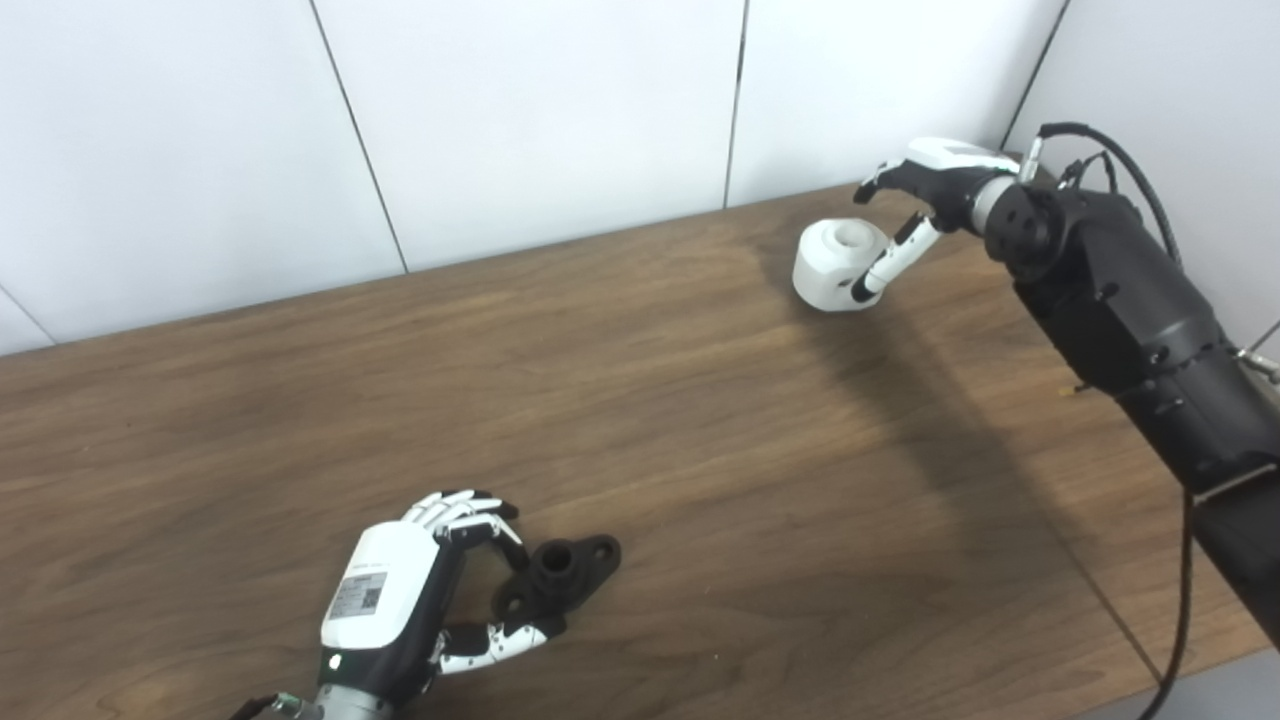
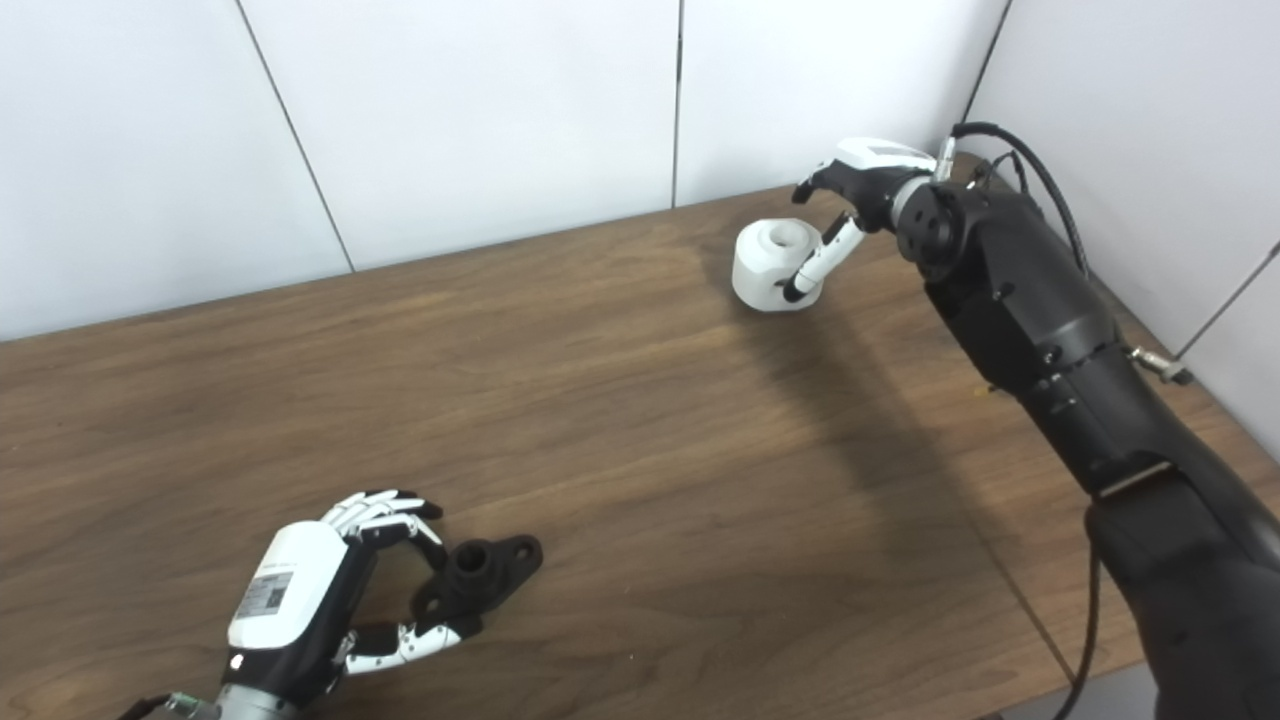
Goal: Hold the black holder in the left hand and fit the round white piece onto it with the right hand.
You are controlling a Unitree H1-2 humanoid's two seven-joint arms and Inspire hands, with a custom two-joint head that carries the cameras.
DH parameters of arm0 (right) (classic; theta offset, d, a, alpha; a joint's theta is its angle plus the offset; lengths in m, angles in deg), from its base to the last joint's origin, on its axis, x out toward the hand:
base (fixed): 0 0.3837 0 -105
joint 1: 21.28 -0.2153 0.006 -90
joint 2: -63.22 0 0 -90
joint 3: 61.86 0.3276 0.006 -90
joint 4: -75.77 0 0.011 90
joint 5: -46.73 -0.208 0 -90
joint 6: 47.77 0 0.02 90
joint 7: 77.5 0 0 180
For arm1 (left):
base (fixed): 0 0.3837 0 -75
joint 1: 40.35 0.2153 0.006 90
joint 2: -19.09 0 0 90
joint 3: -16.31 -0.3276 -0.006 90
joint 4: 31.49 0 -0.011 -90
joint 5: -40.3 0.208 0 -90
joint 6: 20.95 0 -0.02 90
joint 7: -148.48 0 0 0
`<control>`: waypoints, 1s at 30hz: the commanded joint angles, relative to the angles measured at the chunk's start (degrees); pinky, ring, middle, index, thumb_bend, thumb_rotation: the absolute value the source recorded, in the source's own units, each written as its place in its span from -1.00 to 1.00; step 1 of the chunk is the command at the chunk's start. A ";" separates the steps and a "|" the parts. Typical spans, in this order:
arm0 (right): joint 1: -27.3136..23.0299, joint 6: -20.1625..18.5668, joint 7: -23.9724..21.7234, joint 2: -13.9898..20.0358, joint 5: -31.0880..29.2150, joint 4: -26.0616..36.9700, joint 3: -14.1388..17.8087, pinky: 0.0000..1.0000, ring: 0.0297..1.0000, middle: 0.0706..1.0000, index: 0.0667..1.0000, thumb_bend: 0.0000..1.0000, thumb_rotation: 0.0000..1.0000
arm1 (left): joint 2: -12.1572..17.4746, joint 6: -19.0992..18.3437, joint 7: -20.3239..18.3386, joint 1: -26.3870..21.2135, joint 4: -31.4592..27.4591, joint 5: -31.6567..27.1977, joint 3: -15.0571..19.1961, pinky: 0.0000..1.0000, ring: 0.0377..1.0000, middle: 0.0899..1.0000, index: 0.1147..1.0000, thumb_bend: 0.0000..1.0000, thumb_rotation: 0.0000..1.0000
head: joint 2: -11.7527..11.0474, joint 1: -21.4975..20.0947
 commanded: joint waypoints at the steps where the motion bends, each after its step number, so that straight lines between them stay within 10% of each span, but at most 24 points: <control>1: -3.33 0.22 1.37 1.54 0.68 0.75 0.26 1.00 1.00 0.94 0.64 0.91 -0.32 | 0.31 -0.75 -1.86 0.73 2.60 0.98 -0.73 0.71 0.62 0.45 -0.16 0.05 -0.90 | -0.42 0.21; 30: -3.30 4.04 5.75 2.08 -0.21 -1.61 -1.22 1.00 1.00 0.86 0.47 0.79 -0.30 | -0.08 -0.90 -0.76 0.60 3.20 1.84 -1.21 0.68 0.61 0.44 -0.16 0.05 -0.90 | -1.45 0.69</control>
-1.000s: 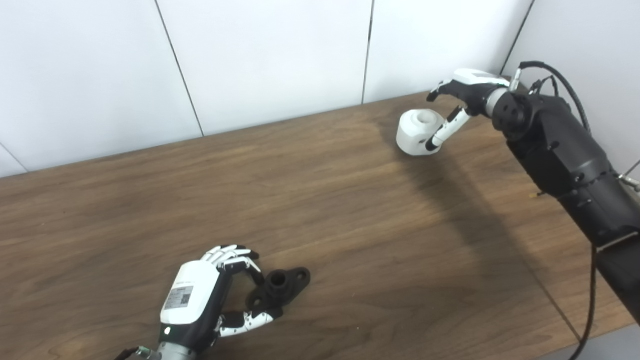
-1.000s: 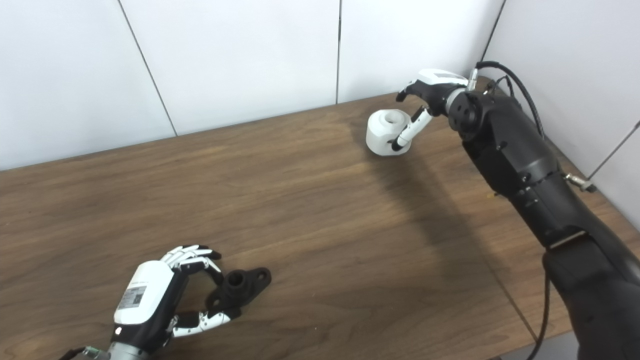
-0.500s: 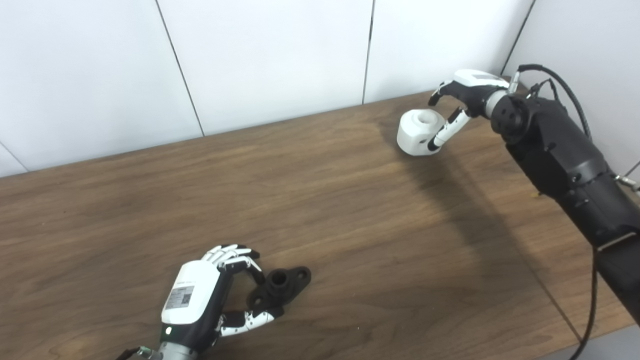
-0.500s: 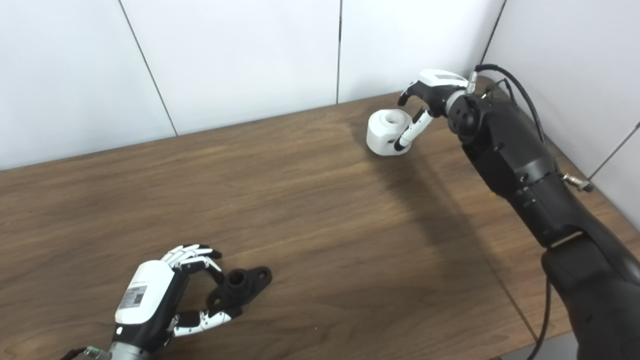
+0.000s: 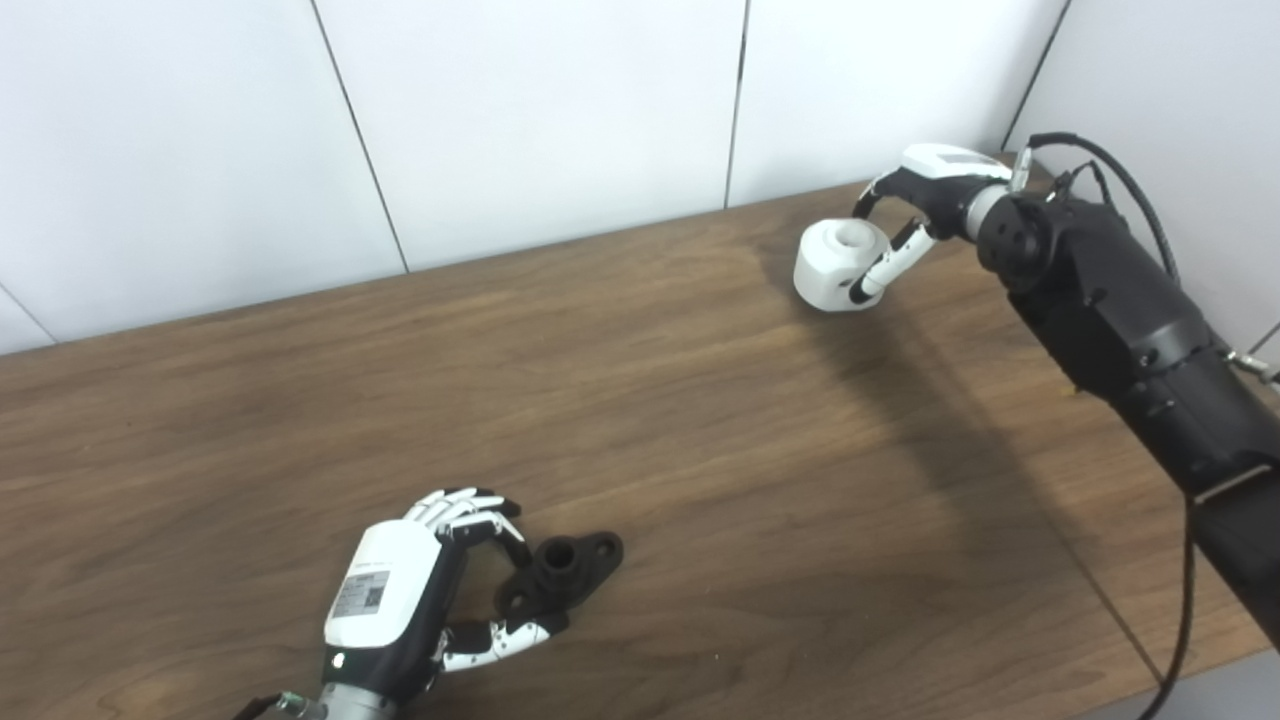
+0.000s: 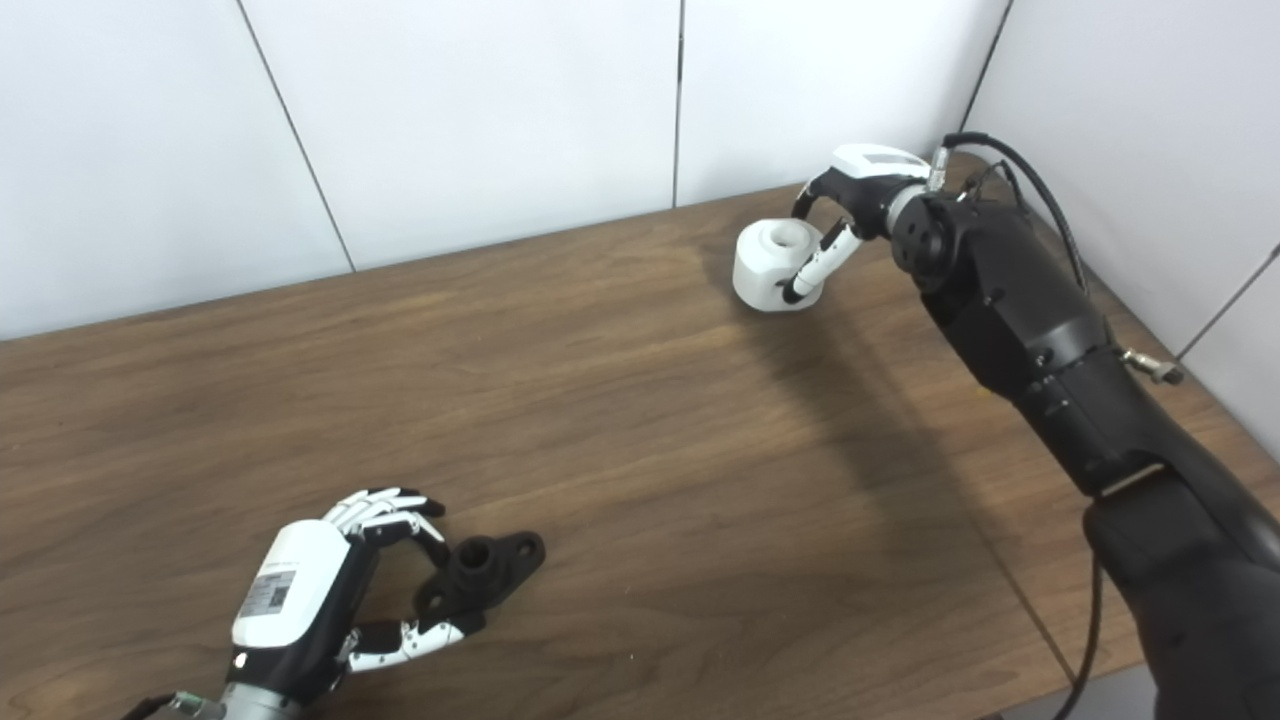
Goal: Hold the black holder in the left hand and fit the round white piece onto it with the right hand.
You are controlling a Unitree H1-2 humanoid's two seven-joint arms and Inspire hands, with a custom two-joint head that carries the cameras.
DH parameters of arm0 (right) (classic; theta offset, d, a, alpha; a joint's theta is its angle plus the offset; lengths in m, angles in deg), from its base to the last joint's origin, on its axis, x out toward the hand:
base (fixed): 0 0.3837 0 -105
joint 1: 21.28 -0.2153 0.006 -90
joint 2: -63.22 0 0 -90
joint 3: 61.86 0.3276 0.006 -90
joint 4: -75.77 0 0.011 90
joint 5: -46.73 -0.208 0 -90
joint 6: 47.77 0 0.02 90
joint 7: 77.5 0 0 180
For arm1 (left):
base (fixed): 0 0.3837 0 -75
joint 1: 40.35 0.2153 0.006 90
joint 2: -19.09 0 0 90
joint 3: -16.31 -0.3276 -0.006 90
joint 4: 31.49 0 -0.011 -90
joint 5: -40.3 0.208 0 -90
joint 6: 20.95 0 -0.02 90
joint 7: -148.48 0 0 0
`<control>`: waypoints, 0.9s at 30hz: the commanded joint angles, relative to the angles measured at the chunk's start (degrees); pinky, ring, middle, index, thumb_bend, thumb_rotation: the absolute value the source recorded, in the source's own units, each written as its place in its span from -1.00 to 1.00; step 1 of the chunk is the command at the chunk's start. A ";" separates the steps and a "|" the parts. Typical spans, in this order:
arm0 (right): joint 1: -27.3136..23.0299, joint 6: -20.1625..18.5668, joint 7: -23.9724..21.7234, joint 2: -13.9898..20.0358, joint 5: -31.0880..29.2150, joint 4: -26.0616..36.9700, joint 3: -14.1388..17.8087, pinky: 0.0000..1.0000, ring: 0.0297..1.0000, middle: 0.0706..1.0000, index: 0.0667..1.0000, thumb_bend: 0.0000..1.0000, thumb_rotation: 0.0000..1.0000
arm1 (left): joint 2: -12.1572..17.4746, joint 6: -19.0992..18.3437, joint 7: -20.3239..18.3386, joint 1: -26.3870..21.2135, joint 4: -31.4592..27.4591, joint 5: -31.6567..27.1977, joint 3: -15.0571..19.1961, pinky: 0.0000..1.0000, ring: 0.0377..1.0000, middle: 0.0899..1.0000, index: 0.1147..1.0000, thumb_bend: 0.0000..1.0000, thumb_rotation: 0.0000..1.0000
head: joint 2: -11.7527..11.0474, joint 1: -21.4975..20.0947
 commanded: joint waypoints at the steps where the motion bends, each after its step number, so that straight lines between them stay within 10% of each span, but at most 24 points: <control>1: -3.28 1.30 1.36 2.10 0.07 0.68 0.63 1.00 1.00 0.85 0.47 0.80 -0.30 | 0.16 -1.56 -2.30 0.83 2.07 1.79 -0.83 0.68 0.61 0.44 -0.16 0.05 -0.90 | 0.07 0.06; 27: -2.47 2.69 3.64 1.92 -0.54 -0.30 0.21 1.00 1.00 0.85 0.29 0.73 -0.48 | -0.11 -2.49 -3.31 1.12 1.22 2.44 -0.66 0.70 0.62 0.45 -0.16 0.05 -0.90 | -0.09 0.83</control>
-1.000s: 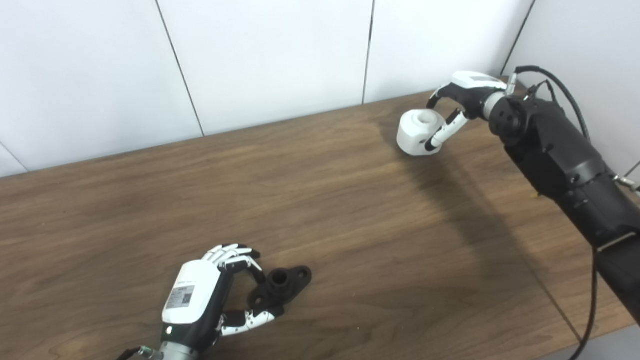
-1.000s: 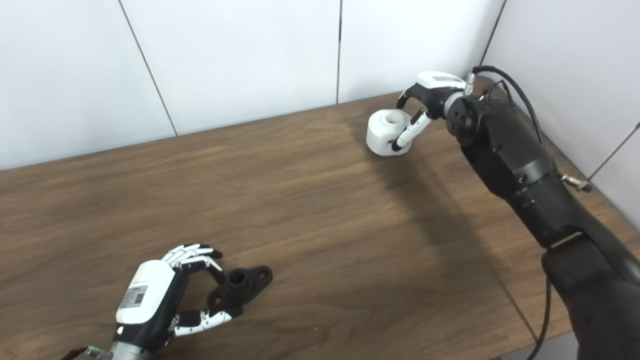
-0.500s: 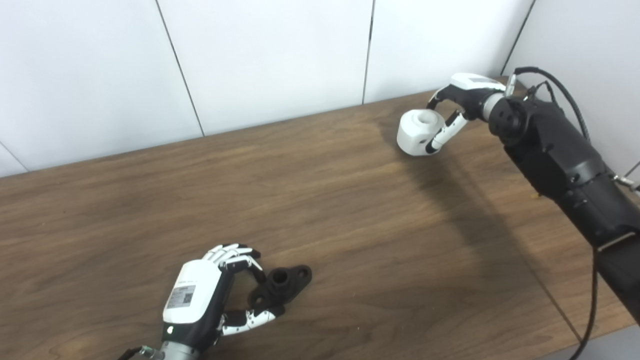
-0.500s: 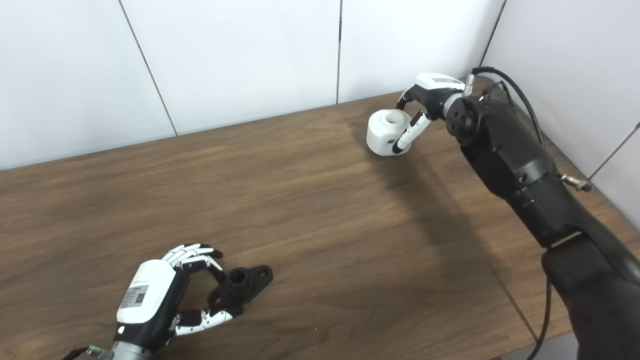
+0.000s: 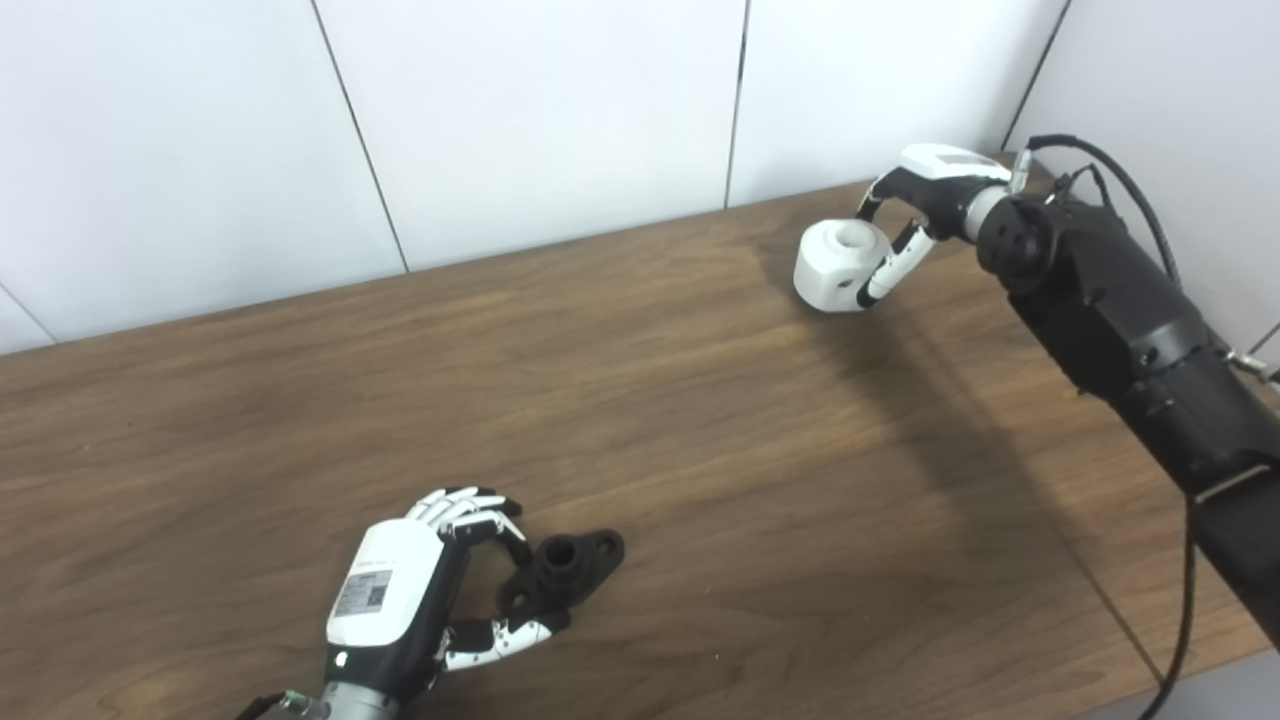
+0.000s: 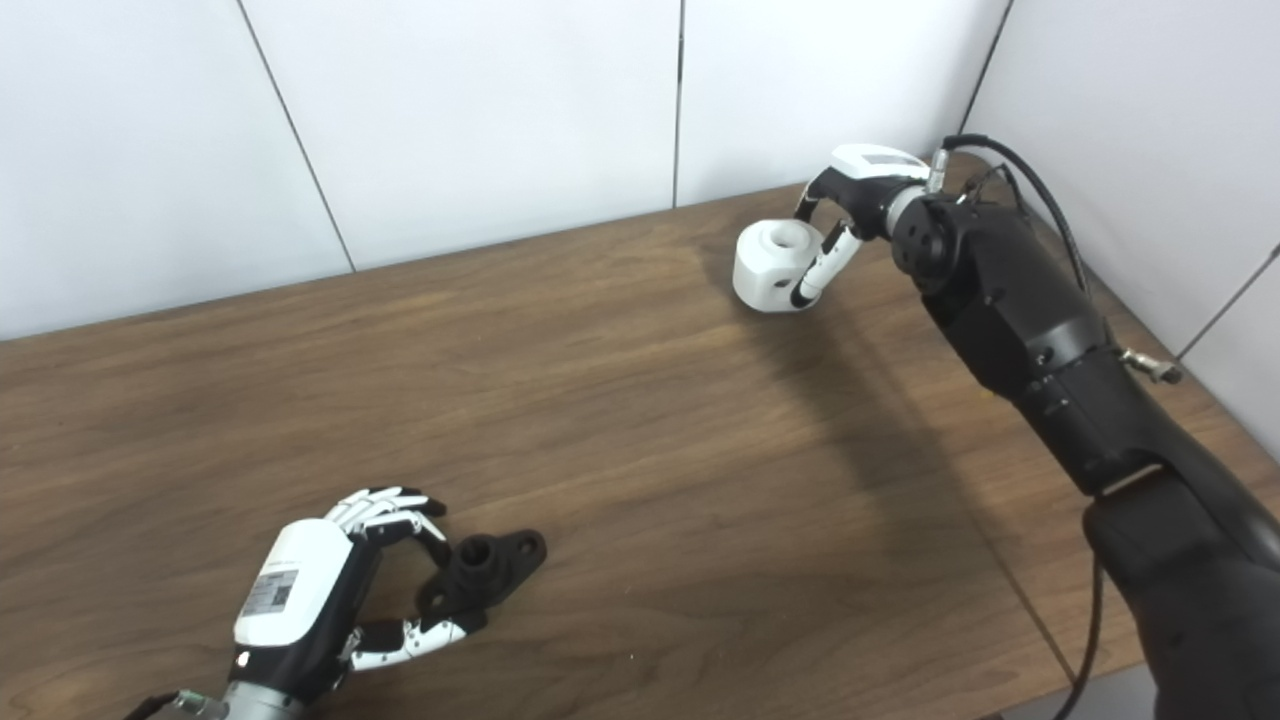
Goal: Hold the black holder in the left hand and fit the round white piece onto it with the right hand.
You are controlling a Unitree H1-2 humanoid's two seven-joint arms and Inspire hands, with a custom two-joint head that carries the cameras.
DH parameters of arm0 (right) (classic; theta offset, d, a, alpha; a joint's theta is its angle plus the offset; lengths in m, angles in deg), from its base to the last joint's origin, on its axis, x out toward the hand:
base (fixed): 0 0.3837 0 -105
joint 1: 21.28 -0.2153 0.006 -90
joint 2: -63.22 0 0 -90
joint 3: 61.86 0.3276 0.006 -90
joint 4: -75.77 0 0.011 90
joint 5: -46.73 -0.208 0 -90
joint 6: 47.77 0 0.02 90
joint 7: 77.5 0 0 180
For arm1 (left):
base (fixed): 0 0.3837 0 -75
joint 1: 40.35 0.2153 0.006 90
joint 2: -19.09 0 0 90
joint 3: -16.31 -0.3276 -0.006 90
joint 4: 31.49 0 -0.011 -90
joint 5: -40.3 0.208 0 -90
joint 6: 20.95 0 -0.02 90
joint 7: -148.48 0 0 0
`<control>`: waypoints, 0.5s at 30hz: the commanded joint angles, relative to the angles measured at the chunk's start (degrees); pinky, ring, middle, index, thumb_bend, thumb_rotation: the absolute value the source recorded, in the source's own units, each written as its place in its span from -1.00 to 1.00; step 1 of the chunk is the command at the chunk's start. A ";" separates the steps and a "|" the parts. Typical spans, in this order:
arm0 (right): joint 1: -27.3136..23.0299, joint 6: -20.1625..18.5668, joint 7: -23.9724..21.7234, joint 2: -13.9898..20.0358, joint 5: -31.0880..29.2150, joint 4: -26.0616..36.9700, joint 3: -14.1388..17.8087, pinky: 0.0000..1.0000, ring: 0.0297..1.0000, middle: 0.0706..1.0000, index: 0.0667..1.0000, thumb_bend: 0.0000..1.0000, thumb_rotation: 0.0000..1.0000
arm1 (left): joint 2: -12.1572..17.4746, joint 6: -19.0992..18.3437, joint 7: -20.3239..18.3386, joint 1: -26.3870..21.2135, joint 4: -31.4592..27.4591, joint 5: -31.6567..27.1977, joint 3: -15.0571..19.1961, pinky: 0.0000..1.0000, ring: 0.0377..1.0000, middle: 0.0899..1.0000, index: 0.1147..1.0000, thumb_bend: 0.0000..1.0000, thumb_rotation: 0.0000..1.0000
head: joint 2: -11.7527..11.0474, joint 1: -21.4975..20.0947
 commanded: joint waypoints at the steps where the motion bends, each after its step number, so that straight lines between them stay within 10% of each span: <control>1: -2.39 1.24 1.82 1.89 0.53 0.86 0.58 1.00 1.00 0.85 0.29 0.72 -0.49 | 0.22 -2.00 -2.77 1.14 1.37 1.54 -0.71 0.69 0.61 0.45 -0.16 0.05 -0.90 | 0.08 -0.05; 15: -2.22 1.45 2.93 1.55 0.40 0.27 0.56 1.00 1.00 0.82 0.29 0.70 -0.53 | 0.03 -2.01 -2.90 1.24 1.61 1.61 -0.72 0.72 0.63 0.46 -0.16 0.05 -0.90 | -0.20 0.12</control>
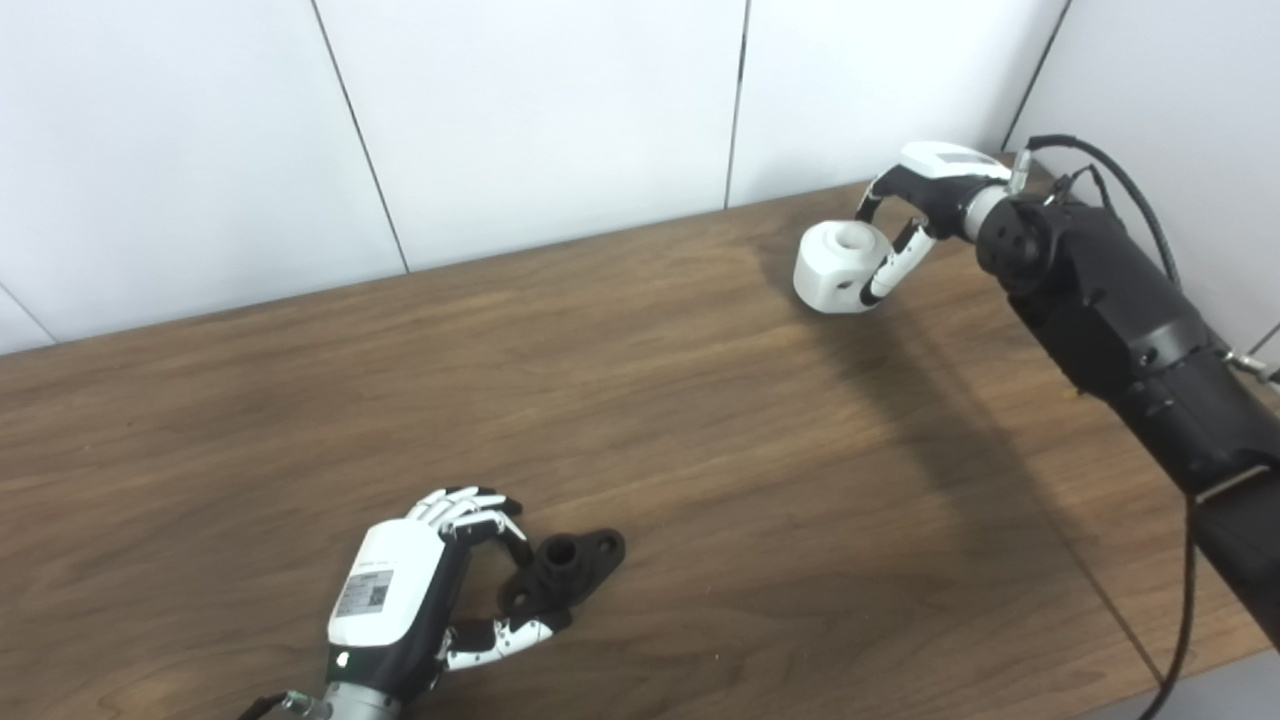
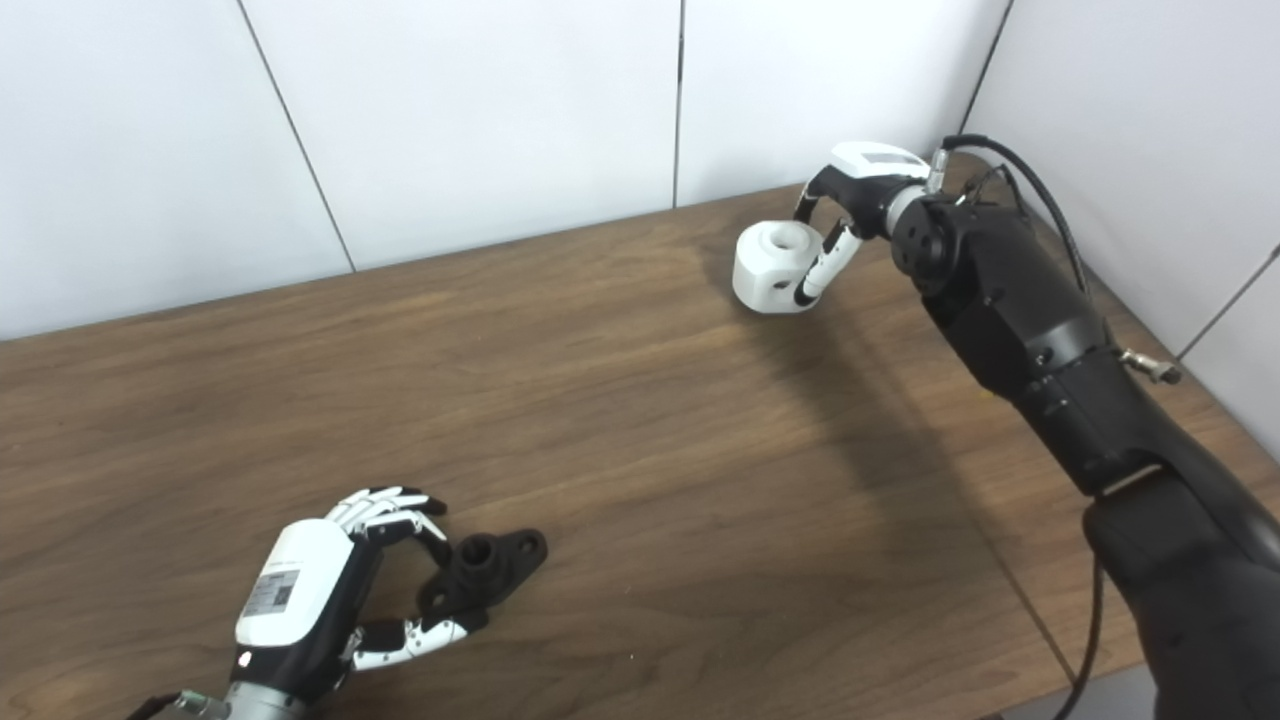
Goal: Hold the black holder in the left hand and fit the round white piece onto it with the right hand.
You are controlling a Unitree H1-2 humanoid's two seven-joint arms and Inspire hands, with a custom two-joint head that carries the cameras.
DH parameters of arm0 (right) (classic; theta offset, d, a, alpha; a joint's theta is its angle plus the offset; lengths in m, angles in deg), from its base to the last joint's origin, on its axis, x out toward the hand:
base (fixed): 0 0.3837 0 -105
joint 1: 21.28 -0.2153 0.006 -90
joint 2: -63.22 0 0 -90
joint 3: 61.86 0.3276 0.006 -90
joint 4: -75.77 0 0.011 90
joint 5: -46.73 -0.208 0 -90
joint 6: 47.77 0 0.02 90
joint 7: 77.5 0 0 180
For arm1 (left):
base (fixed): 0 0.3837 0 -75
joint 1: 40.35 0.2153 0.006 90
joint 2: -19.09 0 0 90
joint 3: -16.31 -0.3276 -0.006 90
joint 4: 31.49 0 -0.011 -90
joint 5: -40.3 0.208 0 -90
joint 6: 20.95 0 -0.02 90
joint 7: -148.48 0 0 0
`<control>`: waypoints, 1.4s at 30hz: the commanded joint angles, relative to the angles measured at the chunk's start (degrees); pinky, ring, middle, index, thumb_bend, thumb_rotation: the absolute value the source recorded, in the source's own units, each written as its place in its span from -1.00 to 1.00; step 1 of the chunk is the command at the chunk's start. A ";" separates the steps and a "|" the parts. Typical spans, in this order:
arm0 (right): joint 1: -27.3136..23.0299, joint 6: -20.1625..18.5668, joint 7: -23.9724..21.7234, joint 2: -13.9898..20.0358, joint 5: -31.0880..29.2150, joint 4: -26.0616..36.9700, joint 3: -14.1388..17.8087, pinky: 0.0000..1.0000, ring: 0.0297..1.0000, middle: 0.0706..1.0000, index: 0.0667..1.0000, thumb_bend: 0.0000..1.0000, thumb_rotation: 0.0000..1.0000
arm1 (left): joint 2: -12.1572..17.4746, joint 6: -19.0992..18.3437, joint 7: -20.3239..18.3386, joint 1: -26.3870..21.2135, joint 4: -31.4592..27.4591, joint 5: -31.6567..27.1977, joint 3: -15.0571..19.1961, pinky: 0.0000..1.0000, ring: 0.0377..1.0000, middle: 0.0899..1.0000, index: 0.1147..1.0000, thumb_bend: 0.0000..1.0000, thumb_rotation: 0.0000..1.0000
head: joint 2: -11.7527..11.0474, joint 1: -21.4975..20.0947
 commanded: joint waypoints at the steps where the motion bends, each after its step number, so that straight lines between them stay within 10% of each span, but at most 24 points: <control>1: -2.24 1.09 1.86 1.53 0.41 0.84 0.61 1.00 1.00 0.82 0.29 0.70 -0.52 | 0.33 -1.89 -2.90 1.12 1.60 1.47 -0.83 0.72 0.63 0.46 -0.16 0.05 -0.90 | 0.07 -0.03; 42: -3.10 1.12 2.26 0.18 0.52 0.37 0.10 1.00 0.98 0.80 0.29 0.67 -0.55 | 0.22 -2.38 -3.12 0.96 1.65 1.70 -1.05 0.74 0.64 0.47 -0.16 0.05 -0.90 | 0.63 0.53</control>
